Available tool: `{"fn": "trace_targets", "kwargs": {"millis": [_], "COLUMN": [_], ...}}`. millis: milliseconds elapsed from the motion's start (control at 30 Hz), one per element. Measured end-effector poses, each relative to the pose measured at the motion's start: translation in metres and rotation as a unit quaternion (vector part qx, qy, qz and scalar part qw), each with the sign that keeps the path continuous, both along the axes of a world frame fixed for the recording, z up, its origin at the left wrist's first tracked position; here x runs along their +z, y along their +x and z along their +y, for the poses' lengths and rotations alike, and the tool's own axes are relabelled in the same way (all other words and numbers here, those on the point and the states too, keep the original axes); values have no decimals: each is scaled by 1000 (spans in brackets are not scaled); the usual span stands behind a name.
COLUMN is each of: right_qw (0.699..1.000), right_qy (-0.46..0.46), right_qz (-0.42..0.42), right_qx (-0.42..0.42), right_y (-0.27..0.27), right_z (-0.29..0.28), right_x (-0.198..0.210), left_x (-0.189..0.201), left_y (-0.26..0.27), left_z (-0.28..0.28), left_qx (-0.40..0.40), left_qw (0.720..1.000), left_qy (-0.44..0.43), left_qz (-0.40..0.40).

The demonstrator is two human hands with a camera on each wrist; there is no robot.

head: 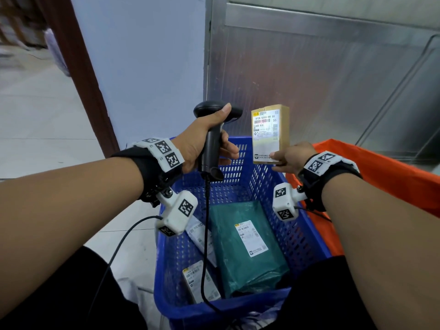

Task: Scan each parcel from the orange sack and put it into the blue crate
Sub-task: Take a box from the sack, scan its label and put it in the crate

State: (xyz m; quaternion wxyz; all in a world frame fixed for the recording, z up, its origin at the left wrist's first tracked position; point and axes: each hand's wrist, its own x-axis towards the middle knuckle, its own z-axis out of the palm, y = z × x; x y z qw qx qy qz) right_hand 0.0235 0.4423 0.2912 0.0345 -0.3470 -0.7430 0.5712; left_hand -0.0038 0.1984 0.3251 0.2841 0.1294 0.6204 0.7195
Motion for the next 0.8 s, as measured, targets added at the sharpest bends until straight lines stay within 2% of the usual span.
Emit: {"fn": "trace_targets", "kwargs": {"millis": [800], "right_qw": [997], "right_qy": [42], "right_qz": [-53], "right_qx": [-23], "right_y": [-4], "right_z": [0], "right_x": [-1], "left_x": [2], "left_y": [3], "left_z": [-5], "left_qx": [-16], "left_qw": [999], "left_qy": [-30], "left_qz": [9]}}
